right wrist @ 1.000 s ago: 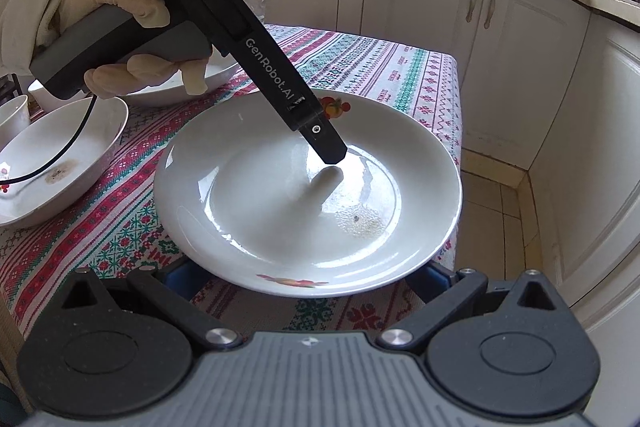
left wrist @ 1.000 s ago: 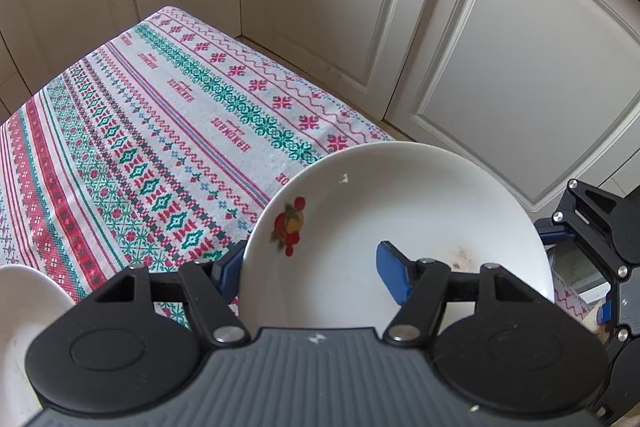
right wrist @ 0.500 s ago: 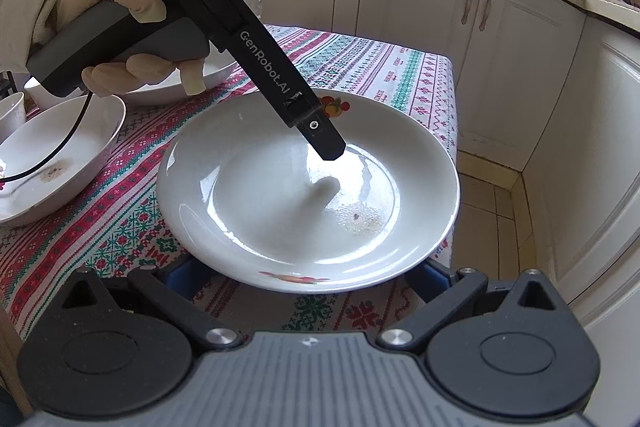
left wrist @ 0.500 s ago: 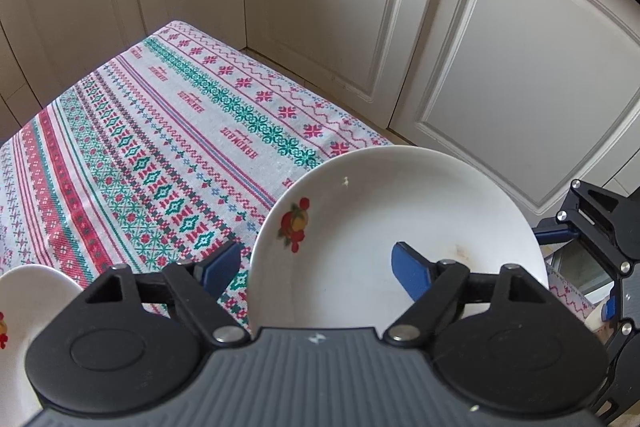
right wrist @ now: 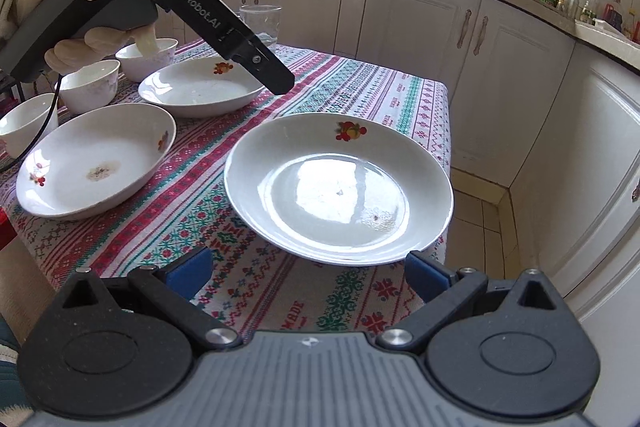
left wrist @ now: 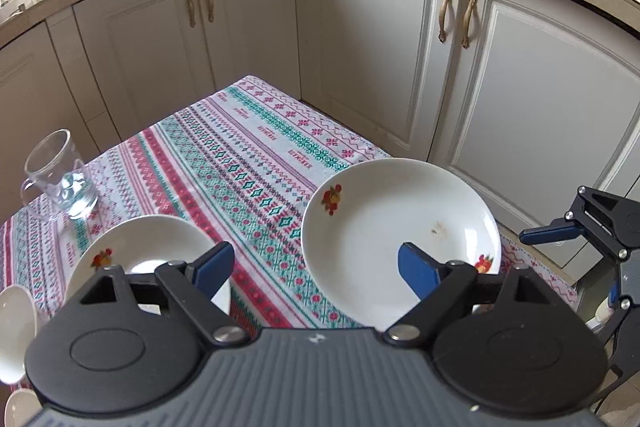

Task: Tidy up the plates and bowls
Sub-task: 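Reach the left gripper to the large white plate with brown stain and grasp its rim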

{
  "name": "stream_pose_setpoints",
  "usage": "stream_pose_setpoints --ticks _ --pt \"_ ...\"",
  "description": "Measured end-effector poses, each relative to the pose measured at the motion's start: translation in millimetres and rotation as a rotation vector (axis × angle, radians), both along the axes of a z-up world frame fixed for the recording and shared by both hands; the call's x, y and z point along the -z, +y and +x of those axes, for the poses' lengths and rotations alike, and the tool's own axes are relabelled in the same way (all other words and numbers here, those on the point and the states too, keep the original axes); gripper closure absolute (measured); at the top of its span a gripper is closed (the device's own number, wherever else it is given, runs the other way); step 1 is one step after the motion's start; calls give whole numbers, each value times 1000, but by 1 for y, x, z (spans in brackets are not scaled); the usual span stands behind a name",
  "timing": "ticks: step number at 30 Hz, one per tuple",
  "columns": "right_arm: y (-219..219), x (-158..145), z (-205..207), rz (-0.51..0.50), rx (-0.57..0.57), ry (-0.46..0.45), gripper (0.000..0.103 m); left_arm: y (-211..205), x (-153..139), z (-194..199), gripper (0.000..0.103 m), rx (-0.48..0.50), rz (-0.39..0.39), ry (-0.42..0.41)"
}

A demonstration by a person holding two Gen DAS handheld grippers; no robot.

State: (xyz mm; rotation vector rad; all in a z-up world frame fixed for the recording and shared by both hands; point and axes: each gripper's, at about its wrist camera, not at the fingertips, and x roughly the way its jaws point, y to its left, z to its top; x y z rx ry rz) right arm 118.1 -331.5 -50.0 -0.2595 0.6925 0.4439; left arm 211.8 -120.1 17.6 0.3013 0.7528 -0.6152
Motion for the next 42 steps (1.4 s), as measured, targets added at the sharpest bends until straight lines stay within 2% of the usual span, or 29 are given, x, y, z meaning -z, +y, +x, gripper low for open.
stream_pose_setpoints --ticks 4,8,12,18,30,42 --pt "14 -4 -16 -2 -11 -17 0 27 -2 -42 14 -49 -13 -39" --pt "29 -4 -29 16 -44 -17 0 55 3 -77 14 -107 -37 -17" --pt "45 1 -40 25 -87 -9 0 78 13 -107 14 -167 -6 -26" --pt "73 8 -49 44 -165 -2 0 111 27 -130 14 -204 -31 36" --pt "127 26 -38 22 -244 60 0 143 33 -132 14 -205 -42 26" --pt "147 40 -15 29 -260 110 0 155 34 -108 14 -218 -29 25"
